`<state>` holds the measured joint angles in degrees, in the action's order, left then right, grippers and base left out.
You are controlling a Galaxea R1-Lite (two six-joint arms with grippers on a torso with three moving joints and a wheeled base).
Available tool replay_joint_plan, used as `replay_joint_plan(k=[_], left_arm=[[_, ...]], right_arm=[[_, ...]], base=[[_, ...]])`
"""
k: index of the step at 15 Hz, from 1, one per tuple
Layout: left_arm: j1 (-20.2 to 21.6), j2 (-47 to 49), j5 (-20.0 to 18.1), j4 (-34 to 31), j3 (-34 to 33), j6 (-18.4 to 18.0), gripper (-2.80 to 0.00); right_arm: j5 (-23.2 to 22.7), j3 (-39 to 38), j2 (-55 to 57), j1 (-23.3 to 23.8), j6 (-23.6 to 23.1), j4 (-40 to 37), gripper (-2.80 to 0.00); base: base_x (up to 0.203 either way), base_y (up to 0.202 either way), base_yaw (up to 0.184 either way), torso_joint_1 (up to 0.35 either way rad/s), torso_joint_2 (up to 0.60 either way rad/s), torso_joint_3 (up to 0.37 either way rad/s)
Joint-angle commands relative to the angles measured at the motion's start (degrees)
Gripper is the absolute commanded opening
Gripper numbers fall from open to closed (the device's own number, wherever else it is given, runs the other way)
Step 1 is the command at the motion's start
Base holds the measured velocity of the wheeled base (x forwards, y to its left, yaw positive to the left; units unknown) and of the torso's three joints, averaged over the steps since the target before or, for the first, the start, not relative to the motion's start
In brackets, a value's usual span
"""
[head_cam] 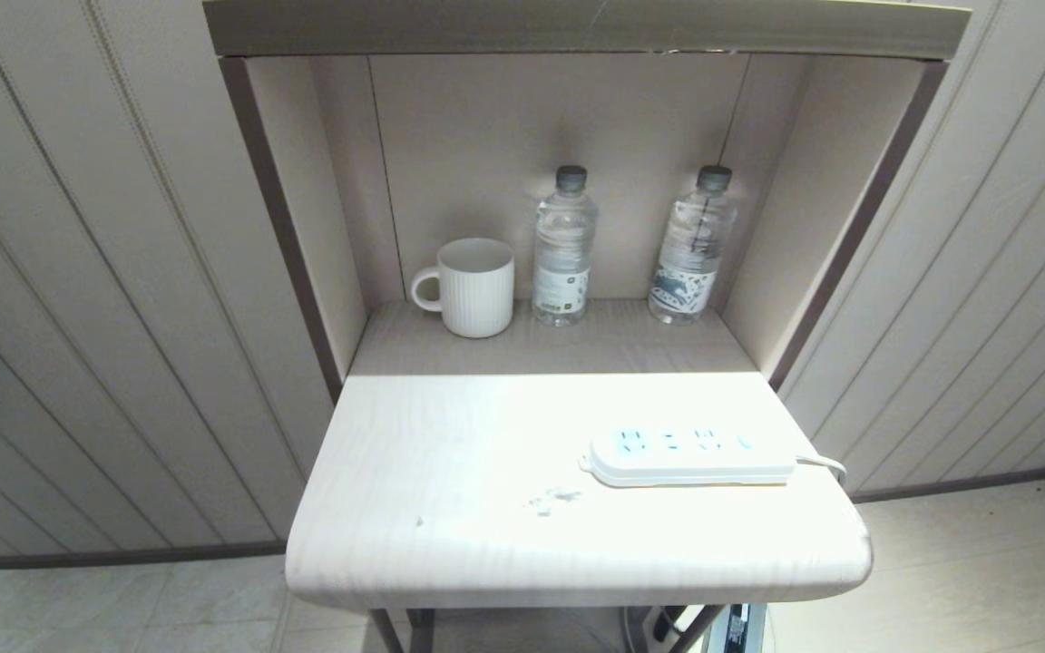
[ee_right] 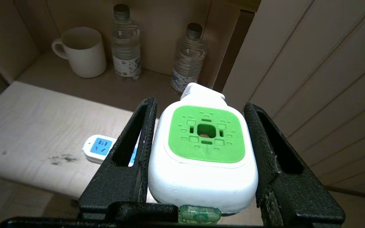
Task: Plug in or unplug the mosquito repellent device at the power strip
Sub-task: Insert the plug into the socket
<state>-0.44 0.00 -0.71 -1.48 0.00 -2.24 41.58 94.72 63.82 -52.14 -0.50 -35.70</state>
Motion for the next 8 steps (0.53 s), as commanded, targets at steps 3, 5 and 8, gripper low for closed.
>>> replay_joint_plan(k=[3, 5, 8], left_arm=[[0.00, 0.09, 0.00, -0.02, 0.00, -0.04, -2.80], [0.00, 0.09, 0.00, -0.02, 0.00, -0.05, -2.80], [0.00, 0.09, 0.00, -0.02, 0.00, -0.05, -2.80]], right_arm=[[-2.37, 18.77, 9.48, -0.22, 9.25, -23.91, -2.80], [-5.42, 17.86, 14.77, -0.23, 14.69, -28.59, -2.80], [-21.52, 17.47, 19.07, 1.92, 20.62, -35.55, -2.80]], base=[[0.000, 0.000, 0.000, 0.000, 0.00, 0.000], [0.000, 0.000, 0.000, 0.000, 0.00, 0.000], [0.000, 0.000, 0.000, 0.000, 0.00, 0.000]])
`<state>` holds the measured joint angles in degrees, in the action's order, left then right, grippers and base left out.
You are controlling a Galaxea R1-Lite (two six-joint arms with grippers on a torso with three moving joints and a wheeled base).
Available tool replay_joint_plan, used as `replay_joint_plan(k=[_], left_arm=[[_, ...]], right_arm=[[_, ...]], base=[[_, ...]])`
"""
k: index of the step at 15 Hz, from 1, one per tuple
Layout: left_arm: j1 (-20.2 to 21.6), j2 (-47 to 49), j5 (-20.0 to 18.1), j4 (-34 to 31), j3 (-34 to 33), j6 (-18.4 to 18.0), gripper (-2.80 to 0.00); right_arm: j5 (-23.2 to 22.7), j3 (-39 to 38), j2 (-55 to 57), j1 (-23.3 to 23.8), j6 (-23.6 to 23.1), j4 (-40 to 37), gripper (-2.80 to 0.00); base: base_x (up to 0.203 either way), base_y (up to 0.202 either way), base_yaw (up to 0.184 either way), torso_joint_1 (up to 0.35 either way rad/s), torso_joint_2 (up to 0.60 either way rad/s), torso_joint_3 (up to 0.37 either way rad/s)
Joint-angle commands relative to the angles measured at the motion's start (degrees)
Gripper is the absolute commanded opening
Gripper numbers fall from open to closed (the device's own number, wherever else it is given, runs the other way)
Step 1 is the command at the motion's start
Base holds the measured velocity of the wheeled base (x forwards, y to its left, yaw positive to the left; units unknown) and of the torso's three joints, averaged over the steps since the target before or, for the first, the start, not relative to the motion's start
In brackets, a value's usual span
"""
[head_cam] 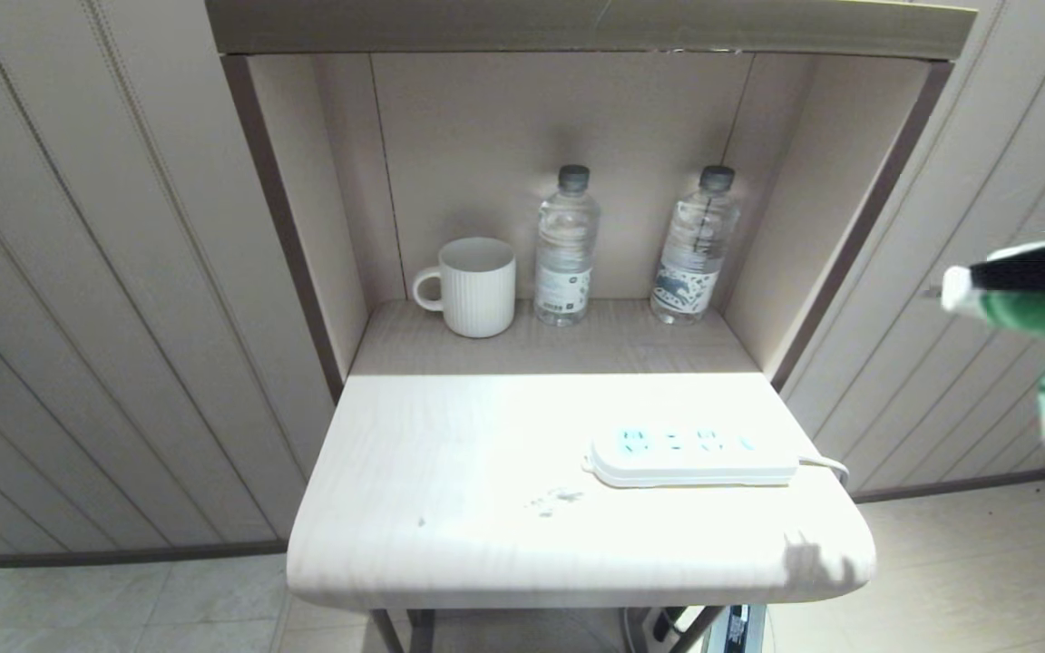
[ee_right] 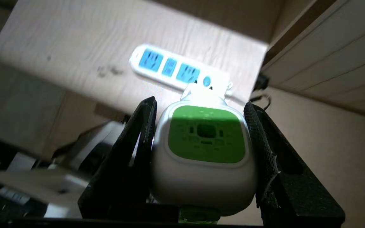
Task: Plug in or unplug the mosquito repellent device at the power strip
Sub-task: Insert the plug into the socket
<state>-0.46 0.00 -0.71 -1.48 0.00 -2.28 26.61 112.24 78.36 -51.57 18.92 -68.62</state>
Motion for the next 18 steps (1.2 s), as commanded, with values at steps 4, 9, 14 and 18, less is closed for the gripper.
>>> replay_joint_plan(k=[4, 9, 14, 18], left_arm=[[0.02, 0.09, 0.00, -0.01, 0.00, 0.08, -2.80], [0.02, 0.09, 0.00, -0.01, 0.00, -0.01, -2.80], [0.02, 0.09, 0.00, -0.01, 0.00, 0.08, -2.80], [0.02, 0.09, 0.00, -0.01, 0.00, -0.01, -2.80]], right_arm=[[-12.15, -2.90, 9.49, 7.92, 2.16, -4.66, -2.80], [-15.99, -8.69, 10.16, 9.36, 2.42, -1.38, -2.80], [-17.12, -9.59, 11.11, 10.09, 2.33, -0.81, -2.80], [-17.13, -10.11, 11.62, 10.00, 1.91, -0.81, -2.80]], base=[[0.000, 0.000, 0.000, 0.000, 0.00, 0.000], [0.000, 0.000, 0.000, 0.005, 0.00, -0.001], [0.000, 0.000, 0.000, 0.000, 0.00, 0.000], [0.000, 0.000, 0.000, 0.000, 0.00, 0.000]])
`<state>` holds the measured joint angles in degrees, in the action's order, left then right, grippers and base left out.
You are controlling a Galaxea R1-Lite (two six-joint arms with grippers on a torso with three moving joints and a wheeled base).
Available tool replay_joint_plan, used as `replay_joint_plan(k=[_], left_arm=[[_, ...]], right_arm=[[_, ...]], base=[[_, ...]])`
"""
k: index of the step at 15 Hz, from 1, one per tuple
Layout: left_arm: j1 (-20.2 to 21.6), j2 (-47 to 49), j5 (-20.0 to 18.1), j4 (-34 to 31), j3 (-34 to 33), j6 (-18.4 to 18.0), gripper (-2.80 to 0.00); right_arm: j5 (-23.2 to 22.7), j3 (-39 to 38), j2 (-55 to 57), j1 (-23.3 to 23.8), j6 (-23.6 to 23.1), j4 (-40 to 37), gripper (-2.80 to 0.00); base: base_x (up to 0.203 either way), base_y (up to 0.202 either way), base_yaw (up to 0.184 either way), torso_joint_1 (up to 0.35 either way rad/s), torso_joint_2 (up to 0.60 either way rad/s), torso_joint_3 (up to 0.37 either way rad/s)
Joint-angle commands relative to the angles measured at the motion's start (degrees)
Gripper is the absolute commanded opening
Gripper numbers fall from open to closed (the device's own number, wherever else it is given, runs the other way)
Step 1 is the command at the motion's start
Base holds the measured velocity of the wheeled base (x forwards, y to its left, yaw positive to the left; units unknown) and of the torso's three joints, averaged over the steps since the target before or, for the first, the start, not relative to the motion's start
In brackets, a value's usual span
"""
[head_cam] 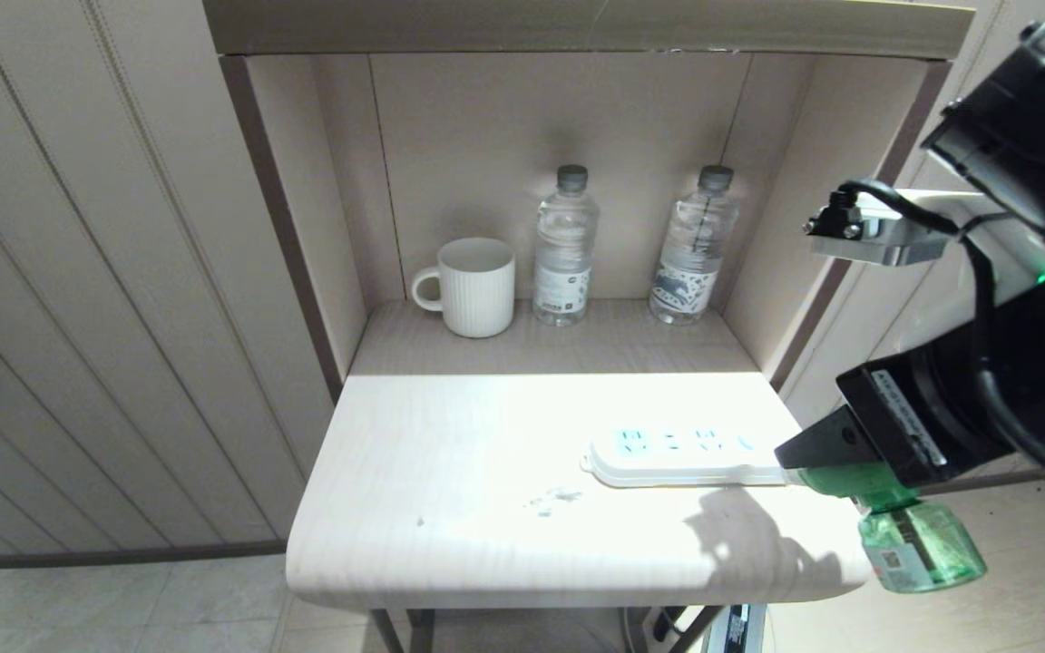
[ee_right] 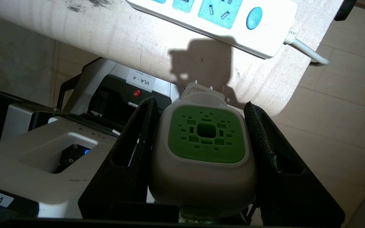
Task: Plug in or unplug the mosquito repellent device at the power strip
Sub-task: Insert the plug into the socket
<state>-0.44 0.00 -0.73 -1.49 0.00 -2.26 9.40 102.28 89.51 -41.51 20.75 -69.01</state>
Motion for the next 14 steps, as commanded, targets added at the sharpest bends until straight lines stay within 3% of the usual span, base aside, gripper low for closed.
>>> replay_joint_plan(k=[1, 9, 14], left_arm=[[0.00, 0.09, 0.02, -0.01, 0.00, 0.05, -2.80], [0.00, 0.09, 0.02, -0.01, 0.00, -0.03, -2.80], [0.00, 0.09, 0.02, -0.01, 0.00, 0.06, -2.80]], right_arm=[[0.09, -0.24, 0.49, -0.06, 0.08, -0.42, -2.80], [0.01, -1.38, 2.08, 0.17, 0.17, -0.25, -2.80], [-0.01, -5.83, 3.34, 1.03, 0.30, 6.17, -2.80]], base=[[0.000, 0.000, 0.000, 0.000, 0.00, 0.000], [0.000, 0.000, 0.000, 0.165, -0.38, -0.217], [0.000, 0.000, 0.000, 0.234, -0.52, -0.290]])
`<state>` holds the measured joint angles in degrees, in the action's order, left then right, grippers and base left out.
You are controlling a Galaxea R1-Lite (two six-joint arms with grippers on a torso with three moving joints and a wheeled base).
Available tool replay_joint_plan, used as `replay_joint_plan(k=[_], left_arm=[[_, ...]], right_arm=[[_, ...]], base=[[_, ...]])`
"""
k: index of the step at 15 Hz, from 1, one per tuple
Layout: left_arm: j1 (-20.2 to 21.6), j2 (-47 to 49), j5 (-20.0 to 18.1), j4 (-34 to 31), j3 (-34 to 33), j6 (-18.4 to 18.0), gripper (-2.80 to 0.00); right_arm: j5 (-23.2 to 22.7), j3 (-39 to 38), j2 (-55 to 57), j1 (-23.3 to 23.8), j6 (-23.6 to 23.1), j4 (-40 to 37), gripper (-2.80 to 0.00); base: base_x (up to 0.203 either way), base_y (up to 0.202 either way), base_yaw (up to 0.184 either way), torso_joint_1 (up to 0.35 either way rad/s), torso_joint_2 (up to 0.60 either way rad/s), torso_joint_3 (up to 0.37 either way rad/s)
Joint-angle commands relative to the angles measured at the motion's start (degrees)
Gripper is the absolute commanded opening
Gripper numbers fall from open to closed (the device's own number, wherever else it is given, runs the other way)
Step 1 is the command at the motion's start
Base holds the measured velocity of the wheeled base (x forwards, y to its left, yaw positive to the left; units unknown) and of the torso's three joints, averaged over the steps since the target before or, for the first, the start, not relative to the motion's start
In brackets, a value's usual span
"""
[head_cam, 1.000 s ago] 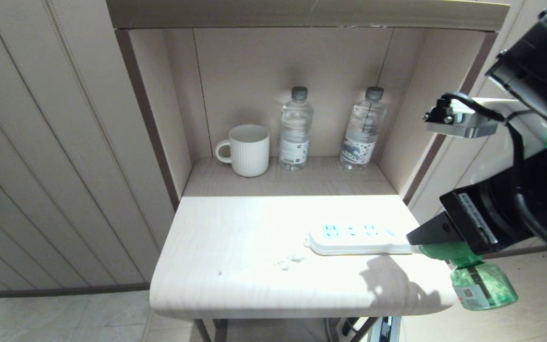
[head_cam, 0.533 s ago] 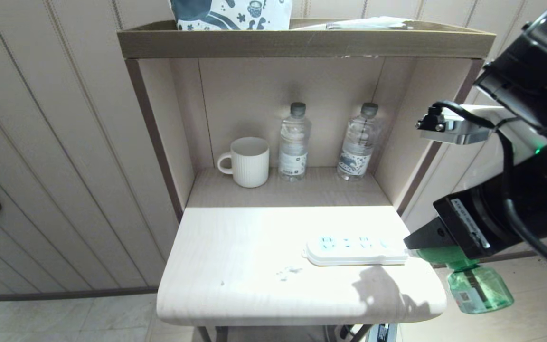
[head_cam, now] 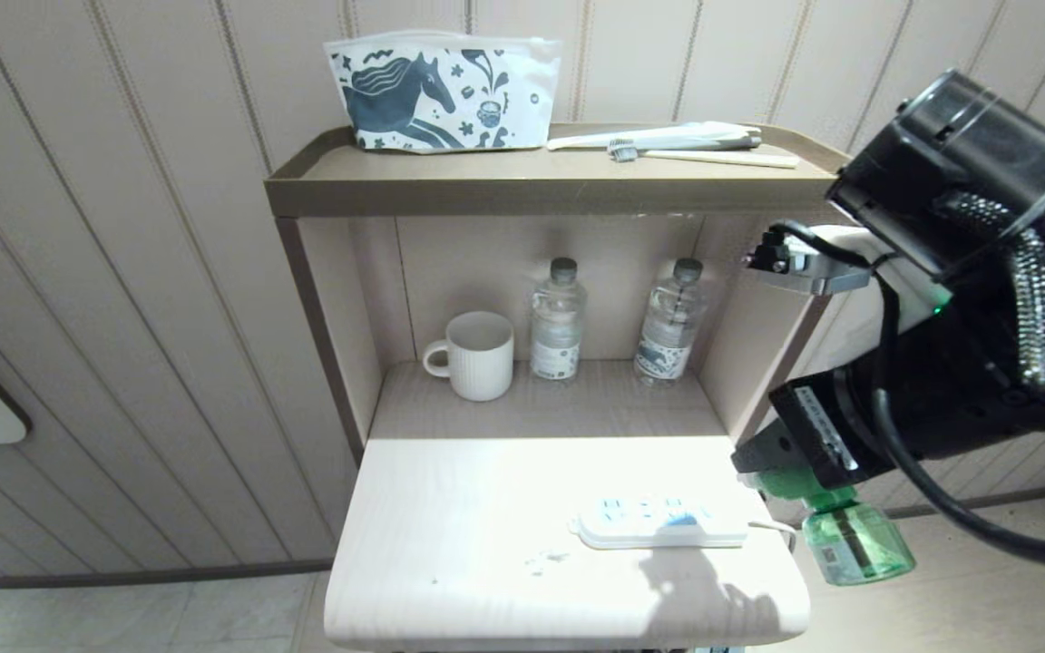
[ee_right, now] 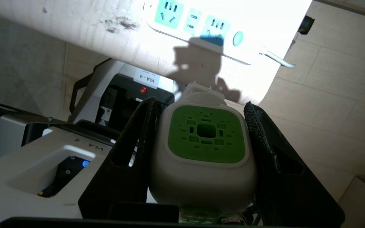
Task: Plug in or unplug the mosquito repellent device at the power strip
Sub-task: Insert the plug into the socket
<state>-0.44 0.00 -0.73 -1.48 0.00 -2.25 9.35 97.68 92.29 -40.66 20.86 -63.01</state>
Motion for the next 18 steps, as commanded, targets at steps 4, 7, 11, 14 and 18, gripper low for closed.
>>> replay_joint_plan(k=[4, 7, 11, 14, 18], left_arm=[[0.00, 0.09, 0.03, -0.02, 0.00, 0.05, -2.80], [0.00, 0.09, 0.03, -0.02, 0.00, -0.03, -2.80], [0.00, 0.09, 0.03, -0.02, 0.00, -0.03, -2.80], [0.00, 0.09, -0.06, -0.02, 0.00, 0.05, -2.80], [0.00, 0.09, 0.02, -0.02, 0.00, -0.03, -2.80]], right_arm=[[-0.85, -3.80, 1.50, 1.19, 0.03, 1.45, -2.80], [-1.29, -7.87, 2.72, 3.57, -0.63, 6.11, -2.80], [-4.71, -11.02, 4.93, 8.15, -3.01, 8.15, -2.80], [-6.95, -11.32, 7.97, 9.28, -4.35, 8.16, -2.80], [-7.10, -9.18, 13.61, 9.28, -7.29, 8.18, -2.80]], base=[[0.000, 0.000, 0.000, 0.201, -0.43, -0.233], [0.000, 0.000, 0.000, 0.036, -0.08, -0.043], [0.000, 0.000, 0.000, 0.000, 0.00, 0.000], [0.000, 0.000, 0.000, 0.000, 0.00, 0.000], [0.000, 0.000, 0.000, 0.000, 0.00, 0.000]])
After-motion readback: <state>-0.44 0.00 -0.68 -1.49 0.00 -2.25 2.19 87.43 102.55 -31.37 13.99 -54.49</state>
